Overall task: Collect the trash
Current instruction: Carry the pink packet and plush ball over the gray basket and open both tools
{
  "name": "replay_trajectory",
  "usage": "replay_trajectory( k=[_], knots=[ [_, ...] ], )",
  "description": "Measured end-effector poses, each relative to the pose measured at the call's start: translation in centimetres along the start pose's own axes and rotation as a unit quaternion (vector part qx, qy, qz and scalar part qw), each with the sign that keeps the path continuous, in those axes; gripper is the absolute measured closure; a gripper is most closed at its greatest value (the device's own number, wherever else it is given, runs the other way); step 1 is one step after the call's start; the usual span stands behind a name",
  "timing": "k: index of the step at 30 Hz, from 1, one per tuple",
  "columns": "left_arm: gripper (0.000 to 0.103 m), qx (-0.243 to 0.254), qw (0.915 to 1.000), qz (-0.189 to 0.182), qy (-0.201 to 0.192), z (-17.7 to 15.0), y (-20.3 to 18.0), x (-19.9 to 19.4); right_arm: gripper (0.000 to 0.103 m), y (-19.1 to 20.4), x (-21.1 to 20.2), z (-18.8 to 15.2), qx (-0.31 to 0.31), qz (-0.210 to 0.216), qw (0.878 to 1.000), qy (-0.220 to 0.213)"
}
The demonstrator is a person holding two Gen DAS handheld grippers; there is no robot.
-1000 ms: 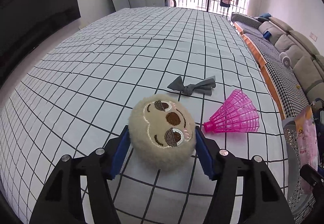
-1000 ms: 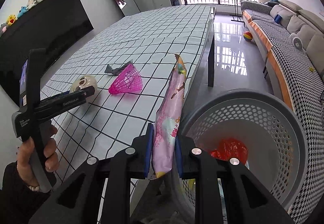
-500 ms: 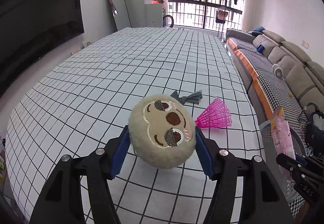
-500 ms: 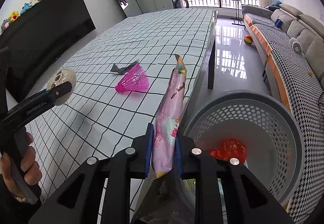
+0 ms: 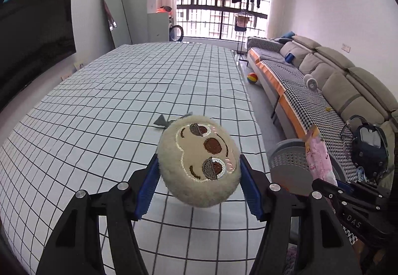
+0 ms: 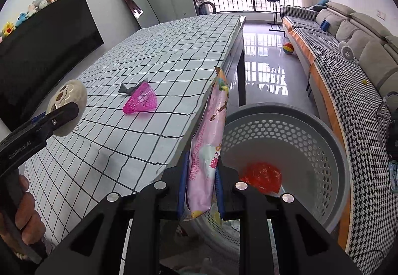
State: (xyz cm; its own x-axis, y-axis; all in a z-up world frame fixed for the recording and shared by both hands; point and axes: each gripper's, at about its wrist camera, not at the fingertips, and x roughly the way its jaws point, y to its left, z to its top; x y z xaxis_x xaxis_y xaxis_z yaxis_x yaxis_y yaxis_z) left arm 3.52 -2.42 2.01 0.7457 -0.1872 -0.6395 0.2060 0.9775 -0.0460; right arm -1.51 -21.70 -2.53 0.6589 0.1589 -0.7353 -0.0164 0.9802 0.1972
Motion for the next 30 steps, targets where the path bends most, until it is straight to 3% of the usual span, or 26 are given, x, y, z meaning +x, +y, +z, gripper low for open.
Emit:
replay_trajectory(
  k=[16,30],
  knots=[
    [0.043,0.089,0.9908,-0.099,0.027,-1.2,-11.3,2.0,0.084,-8.1,-2.5,-2.9,0.073,-0.055,0.996,0.0],
    [0.043,0.123,0.9849,-0.095,0.077,-2.6,-15.4,6.1,0.084,-11.9,-1.0,-3.8,0.089,-0.078,0.993,0.002]
  ],
)
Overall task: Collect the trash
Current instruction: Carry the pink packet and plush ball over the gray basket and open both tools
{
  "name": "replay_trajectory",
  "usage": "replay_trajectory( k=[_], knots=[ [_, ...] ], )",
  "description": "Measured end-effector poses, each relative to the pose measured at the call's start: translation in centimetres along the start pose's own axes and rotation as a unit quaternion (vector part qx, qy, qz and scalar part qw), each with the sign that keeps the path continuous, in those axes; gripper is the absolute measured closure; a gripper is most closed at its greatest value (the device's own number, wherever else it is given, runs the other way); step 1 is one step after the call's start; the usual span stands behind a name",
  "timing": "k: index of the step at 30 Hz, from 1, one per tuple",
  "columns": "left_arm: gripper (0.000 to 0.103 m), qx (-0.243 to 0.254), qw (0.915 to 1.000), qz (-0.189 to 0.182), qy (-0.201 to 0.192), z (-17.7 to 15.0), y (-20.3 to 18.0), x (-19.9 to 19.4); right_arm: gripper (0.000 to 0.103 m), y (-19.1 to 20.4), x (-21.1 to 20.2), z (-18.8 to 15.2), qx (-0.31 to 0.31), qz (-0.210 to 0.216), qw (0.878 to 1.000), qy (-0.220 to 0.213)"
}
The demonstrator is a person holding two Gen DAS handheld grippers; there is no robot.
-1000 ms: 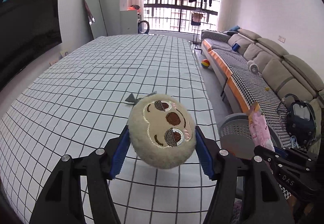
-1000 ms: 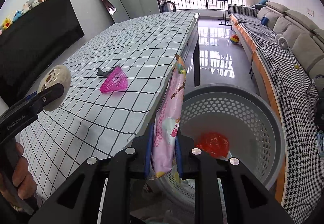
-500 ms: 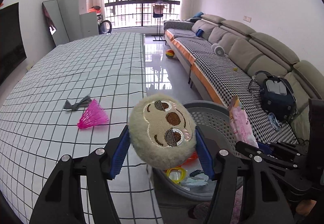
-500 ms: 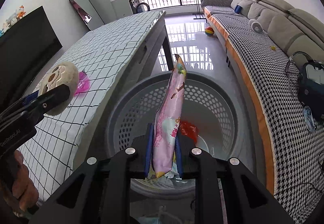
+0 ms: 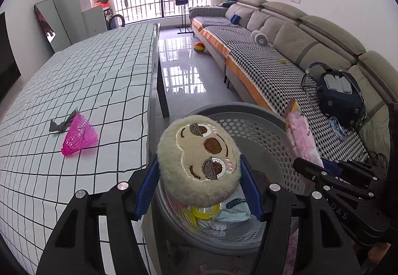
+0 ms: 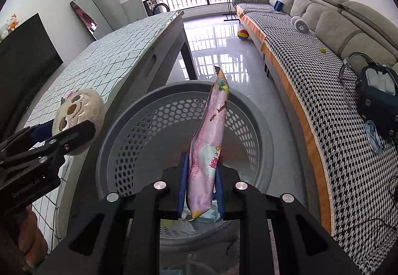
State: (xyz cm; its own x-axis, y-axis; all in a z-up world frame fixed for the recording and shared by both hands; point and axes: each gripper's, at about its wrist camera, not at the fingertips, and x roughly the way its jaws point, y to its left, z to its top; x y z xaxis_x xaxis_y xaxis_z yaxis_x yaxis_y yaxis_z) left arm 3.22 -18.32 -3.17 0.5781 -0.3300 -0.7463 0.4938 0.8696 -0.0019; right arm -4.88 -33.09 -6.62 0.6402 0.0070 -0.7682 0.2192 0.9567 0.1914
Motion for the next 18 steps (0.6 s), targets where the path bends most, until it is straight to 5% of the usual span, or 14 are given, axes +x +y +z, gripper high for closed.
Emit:
replay_trajectory(
  k=[18],
  knots=[
    [0.037,0.002,0.9993,0.005,0.037,-0.6,-0.5,2.6,0.08,-0.9,2.3,0.2,-0.007,-0.006,1.0,0.012]
  ],
)
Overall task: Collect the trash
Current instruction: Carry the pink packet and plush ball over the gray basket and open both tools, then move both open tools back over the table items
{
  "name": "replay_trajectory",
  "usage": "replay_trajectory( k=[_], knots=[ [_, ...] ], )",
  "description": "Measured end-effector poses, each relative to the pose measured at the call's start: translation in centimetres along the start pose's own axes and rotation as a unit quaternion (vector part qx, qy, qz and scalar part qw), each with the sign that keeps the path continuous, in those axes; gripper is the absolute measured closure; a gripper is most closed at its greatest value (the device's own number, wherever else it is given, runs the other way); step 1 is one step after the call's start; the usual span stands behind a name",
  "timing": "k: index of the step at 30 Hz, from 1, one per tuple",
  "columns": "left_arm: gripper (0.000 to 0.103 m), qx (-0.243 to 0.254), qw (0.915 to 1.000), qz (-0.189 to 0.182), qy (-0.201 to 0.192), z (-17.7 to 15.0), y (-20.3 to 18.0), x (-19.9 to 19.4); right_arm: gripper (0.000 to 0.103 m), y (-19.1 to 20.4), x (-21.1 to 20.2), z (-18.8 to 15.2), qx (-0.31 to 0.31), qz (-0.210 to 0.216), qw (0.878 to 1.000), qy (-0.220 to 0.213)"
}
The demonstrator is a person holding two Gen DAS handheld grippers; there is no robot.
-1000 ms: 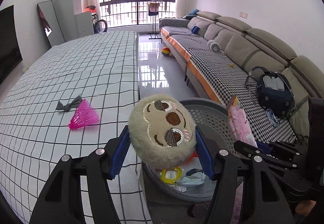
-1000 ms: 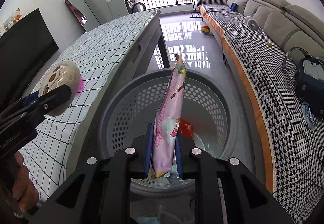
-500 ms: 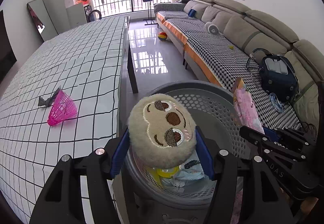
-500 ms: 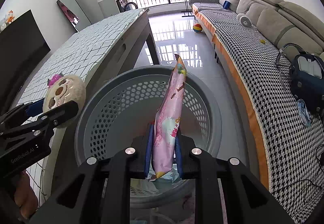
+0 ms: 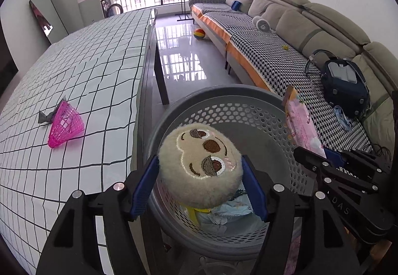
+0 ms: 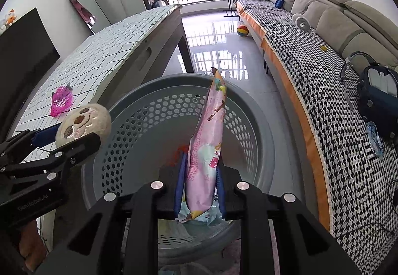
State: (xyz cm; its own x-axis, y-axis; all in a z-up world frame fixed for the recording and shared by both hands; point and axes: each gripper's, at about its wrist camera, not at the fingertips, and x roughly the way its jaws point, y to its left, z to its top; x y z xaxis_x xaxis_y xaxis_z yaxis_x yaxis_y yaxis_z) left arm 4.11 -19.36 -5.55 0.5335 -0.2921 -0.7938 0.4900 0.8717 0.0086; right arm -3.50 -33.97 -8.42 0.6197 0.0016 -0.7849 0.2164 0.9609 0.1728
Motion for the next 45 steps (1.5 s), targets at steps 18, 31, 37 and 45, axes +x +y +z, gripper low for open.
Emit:
replay_trajectory(
  k=[18,31,37,45],
  knots=[
    [0.019,-0.018,0.9995,0.019,-0.019,0.1,1.0,-1.3,0.047,0.7,-1.2,0.0,-0.009,-0.012,1.0,-0.022],
    [0.008,-0.039,0.9978,0.026,-0.047,-0.3,2.9,-3.6,0.039,2.1,-2.3,0.1,-0.017,-0.007,0.999,-0.031],
    [0.008,-0.061,0.9958,0.033,-0.06,-0.7,5.0,-5.1,0.035,4.0,-2.7,0.4,-0.035,0.003,0.999,-0.038],
    [0.007,-0.095,0.99,0.066,-0.081,-1.1,9.5,-7.3,0.033,8.2,-2.9,2.3,-0.066,0.033,0.996,-0.045]
  ],
)
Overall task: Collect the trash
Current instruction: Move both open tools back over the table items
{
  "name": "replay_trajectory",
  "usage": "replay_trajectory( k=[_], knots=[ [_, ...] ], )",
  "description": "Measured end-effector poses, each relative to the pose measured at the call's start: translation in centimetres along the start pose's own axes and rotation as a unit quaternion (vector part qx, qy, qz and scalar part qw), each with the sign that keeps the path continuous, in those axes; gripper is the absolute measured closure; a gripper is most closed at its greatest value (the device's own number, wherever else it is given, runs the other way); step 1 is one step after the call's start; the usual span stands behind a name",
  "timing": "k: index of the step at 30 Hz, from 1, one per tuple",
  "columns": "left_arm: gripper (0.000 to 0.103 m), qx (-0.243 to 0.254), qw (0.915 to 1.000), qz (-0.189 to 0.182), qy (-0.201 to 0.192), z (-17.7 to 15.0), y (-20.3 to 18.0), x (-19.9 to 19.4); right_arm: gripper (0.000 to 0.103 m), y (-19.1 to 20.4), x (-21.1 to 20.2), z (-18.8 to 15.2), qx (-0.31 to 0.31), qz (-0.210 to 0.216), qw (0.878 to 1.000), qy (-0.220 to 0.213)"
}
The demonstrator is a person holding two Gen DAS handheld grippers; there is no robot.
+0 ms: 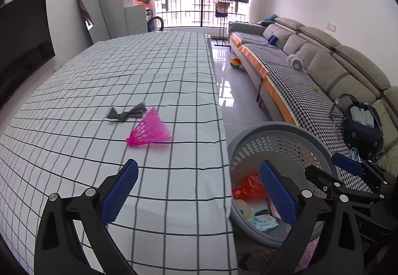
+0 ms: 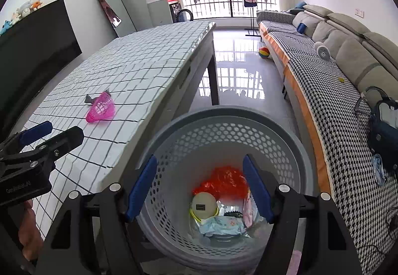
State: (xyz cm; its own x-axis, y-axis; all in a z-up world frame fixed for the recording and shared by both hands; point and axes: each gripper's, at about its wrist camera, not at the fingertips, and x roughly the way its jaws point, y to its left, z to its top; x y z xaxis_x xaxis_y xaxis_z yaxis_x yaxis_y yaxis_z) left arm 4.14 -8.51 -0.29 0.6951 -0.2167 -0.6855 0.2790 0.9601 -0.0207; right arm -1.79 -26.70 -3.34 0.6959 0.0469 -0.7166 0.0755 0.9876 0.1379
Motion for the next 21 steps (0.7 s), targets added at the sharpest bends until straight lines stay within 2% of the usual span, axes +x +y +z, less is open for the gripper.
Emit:
replay_trajectory(
  k=[10,21],
  knots=[
    [0.006,-0.05,0.9969,0.056,-0.02,0.7,7.7,-1.3,0.031,6.9,2.8,4.7,-0.061,0.047,0.997,0.0],
    [0.006,-0.109,0.9883,0.106,-0.01,-0.9,15.5,-1.3,0.032,16.2,7.8,7.1,-0.152,0.096,0.983,0.034]
  ],
)
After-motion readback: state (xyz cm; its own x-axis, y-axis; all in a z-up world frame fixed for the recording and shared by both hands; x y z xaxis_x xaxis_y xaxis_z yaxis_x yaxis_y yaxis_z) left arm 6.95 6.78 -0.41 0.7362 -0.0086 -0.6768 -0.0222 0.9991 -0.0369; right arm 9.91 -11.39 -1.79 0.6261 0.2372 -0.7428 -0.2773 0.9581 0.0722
